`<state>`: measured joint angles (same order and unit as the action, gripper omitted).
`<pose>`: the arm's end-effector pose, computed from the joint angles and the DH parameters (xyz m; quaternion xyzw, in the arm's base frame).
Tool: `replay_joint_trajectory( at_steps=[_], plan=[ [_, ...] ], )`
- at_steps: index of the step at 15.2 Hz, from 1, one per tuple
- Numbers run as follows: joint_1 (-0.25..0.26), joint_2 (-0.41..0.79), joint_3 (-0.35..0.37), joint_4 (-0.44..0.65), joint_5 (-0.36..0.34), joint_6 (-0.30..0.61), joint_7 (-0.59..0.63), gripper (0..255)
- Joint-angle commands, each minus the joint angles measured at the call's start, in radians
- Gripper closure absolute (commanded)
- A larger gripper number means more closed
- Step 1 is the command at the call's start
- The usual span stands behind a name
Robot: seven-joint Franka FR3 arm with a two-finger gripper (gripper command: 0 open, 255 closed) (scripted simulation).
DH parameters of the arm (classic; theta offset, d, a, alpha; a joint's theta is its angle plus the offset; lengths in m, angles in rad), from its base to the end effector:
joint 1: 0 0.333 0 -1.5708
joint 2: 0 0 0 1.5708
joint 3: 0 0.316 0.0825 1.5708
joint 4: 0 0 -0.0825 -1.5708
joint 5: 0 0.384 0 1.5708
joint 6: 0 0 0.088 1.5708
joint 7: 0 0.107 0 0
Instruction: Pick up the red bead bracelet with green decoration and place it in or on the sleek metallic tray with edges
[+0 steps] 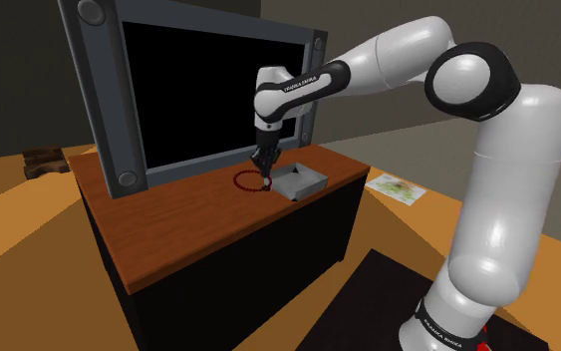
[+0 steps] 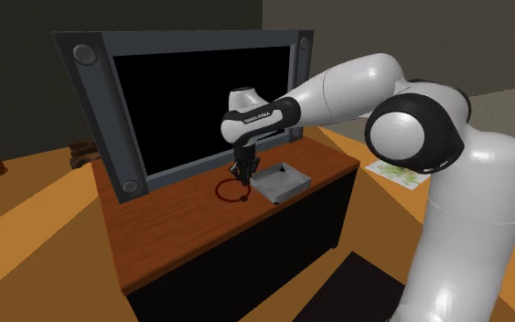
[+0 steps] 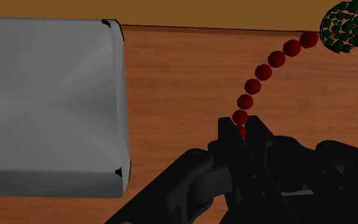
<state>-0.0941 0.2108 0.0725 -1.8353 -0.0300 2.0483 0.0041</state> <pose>0.6140 -0.0171 0.4159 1.0000 -0.0068 0.0014 0.0058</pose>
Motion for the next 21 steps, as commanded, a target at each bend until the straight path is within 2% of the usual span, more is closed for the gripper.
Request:
replay_joint_trajectory(
  at_steps=[1, 10, 19, 21],
  plan=[
    [-0.026, 0.002, -0.016, -0.007, 0.004, 0.010, -0.045, 255],
    [-0.148, 0.052, -0.089, 0.066, 0.023, -0.010, -0.247, 255],
    [-0.275, 0.176, -0.148, 0.248, 0.051, -0.068, -0.440, 255],
    [-0.275, 0.183, -0.148, 0.232, 0.052, -0.044, -0.440, 255]
  ],
)
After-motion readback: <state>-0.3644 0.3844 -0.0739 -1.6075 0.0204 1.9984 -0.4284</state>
